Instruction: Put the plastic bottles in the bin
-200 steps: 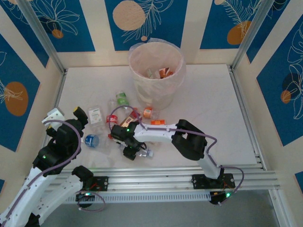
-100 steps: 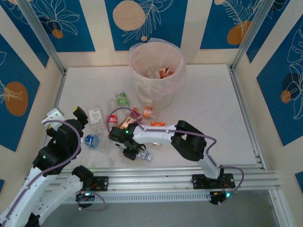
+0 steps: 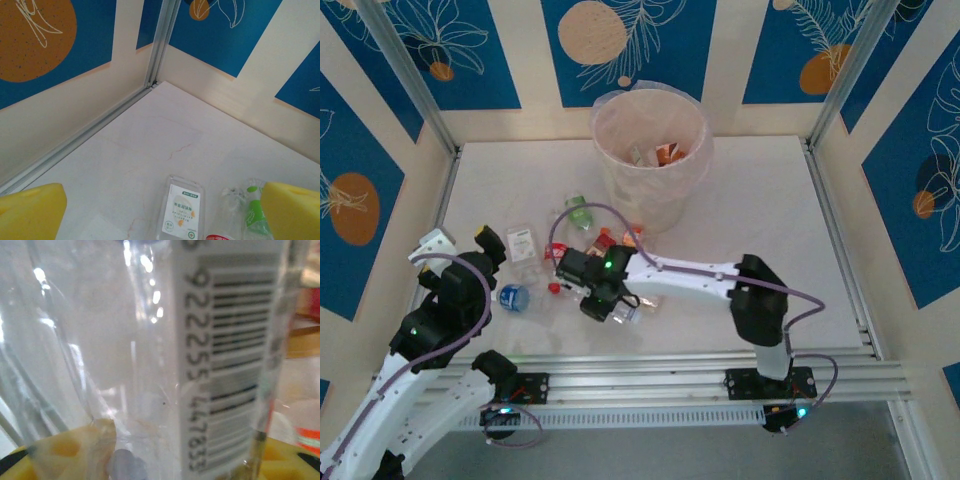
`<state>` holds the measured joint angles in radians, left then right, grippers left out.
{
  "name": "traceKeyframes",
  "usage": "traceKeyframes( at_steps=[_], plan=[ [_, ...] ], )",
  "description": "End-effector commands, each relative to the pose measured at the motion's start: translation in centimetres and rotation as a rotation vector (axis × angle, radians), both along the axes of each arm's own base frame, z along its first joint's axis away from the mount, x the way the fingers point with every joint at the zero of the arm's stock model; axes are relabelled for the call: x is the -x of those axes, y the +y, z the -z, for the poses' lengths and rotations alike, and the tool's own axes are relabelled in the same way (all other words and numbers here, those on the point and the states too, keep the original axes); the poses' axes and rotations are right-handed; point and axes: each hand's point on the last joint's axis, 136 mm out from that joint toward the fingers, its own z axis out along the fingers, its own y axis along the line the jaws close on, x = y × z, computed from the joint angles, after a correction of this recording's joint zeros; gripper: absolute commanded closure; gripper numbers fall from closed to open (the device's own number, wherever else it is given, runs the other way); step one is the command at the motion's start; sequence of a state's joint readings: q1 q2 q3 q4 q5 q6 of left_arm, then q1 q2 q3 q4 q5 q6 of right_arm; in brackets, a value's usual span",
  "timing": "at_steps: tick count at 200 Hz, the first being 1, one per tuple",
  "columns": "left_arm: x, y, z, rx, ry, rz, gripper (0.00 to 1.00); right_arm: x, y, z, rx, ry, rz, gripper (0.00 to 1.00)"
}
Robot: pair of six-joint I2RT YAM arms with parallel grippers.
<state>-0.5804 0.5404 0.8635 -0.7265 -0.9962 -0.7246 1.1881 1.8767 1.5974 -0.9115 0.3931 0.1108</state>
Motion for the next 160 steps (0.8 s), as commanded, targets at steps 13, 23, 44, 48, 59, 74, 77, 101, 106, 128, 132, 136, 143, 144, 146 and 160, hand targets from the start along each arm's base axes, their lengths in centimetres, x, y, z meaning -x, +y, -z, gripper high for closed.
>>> traceKeyframes(
  at_steps=[13, 23, 44, 48, 59, 74, 77, 101, 106, 128, 132, 136, 143, 144, 146, 160],
  plan=[
    [-0.1, -0.1, -0.3, -0.006, -0.001, 0.000, 0.00, -3.4, -2.7, -6.6, -0.095, -0.147, 0.085, 0.50],
    [-0.3, -0.3, -0.2, -0.004, 0.001, 0.005, 0.00, -4.5, -3.3, -8.4, -0.129, -0.193, 0.104, 0.50],
    [-0.7, -0.7, -0.1, -0.005, 0.009, 0.018, 0.00, -6.9, -4.5, -12.5, -0.211, -0.285, 0.137, 0.51],
    [-0.8, -0.8, -0.1, -0.006, 0.011, 0.021, 0.01, -7.4, -4.8, -13.4, -0.226, -0.306, 0.145, 0.51],
    [-1.0, -1.1, 0.0, -0.006, 0.017, 0.029, 0.01, -8.7, -5.3, -15.6, -0.270, -0.351, 0.158, 0.51],
    [-1.3, -1.4, 0.1, -0.004, 0.025, 0.041, 0.00, -10.3, -5.8, -18.7, -0.335, -0.412, 0.170, 0.51],
    [-1.4, -1.5, 0.1, -0.005, 0.027, 0.043, 0.00, -10.6, -5.9, -19.4, -0.349, -0.424, 0.170, 0.51],
    [-1.8, -2.1, 0.4, 0.002, 0.038, 0.066, 0.00, -13.3, -6.5, -24.5, -0.449, -0.519, 0.186, 0.51],
    [-1.9, -2.2, 0.5, 0.000, 0.044, 0.072, 0.00, -13.9, -6.6, -25.5, -0.471, -0.534, 0.191, 0.51],
    [-2.3, -2.9, 0.7, -0.001, 0.058, 0.100, 0.00, -16.4, -7.2, -30.1, -0.574, -0.598, 0.213, 0.52],
    [-2.4, -3.0, 0.8, -0.001, 0.060, 0.105, 0.00, -16.9, -7.4, -30.8, -0.591, -0.608, 0.221, 0.52],
    [-2.5, -3.1, 0.8, -0.002, 0.063, 0.108, 0.00, -17.4, -7.5, -31.5, -0.606, -0.617, 0.226, 0.52],
    [-2.5, -3.2, 0.9, -0.002, 0.067, 0.113, 0.00, -18.2, -7.7, -32.5, -0.631, -0.630, 0.234, 0.52],
    [-2.5, -3.2, 0.8, -0.002, 0.067, 0.114, 0.00, -18.3, -7.7, -32.7, -0.634, -0.634, 0.236, 0.52],
    [-2.6, -3.3, 0.9, -0.002, 0.069, 0.116, 0.01, -18.5, -7.8, -32.9, -0.639, -0.636, 0.238, 0.52],
    [-2.7, -3.5, 1.0, -0.004, 0.076, 0.124, 0.00, -20.3, -8.1, -34.3, -0.669, -0.664, 0.258, 0.52]
  ],
)
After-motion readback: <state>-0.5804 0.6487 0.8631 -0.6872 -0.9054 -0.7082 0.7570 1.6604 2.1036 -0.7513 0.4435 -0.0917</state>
